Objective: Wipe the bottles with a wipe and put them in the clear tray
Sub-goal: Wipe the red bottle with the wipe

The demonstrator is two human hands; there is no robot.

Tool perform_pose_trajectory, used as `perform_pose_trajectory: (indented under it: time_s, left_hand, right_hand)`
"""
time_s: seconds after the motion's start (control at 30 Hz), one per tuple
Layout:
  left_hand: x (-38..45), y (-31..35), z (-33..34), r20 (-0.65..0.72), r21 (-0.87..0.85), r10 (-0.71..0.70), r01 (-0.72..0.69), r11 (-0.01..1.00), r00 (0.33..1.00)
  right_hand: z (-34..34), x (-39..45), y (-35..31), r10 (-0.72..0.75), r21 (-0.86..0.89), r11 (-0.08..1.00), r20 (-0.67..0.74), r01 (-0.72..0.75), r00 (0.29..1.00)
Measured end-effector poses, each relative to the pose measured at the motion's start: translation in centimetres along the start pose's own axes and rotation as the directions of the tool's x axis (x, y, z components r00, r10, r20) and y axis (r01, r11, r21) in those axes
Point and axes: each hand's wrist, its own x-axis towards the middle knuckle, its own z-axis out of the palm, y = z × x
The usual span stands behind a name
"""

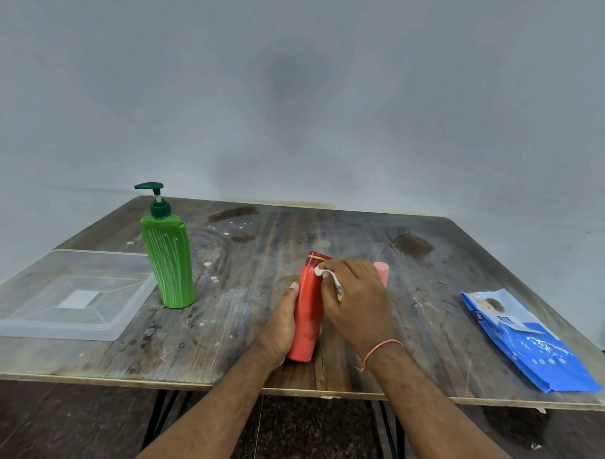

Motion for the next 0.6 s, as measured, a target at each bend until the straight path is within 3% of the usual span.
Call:
perform_pose_trajectory:
  time_s: [0.17,0.4,0.6]
  left_hand:
    - [-0.1,-0.1,0.1,0.005,-0.029,0.017,-0.017,0.999,1.000]
    - [0.3,-0.3,0.0,-0.023,-0.049,0.004,-0.005,0.999,1.000]
    - [0.3,-0.2,0.1,-0.020,-0.062,0.016,-0.017,0.998,1.000]
  right_hand:
    - [0.1,0.2,-0.6,-0.096,0.028,0.995,0.056,0.095,0.994]
    - [-0.1,1.0,-0.3,-0.060,0.004,0.998,0.018,0.060,0.998]
    - [0.2,0.7,-0.7,-0.131,0.018,0.991,0.052,0.130,0.990]
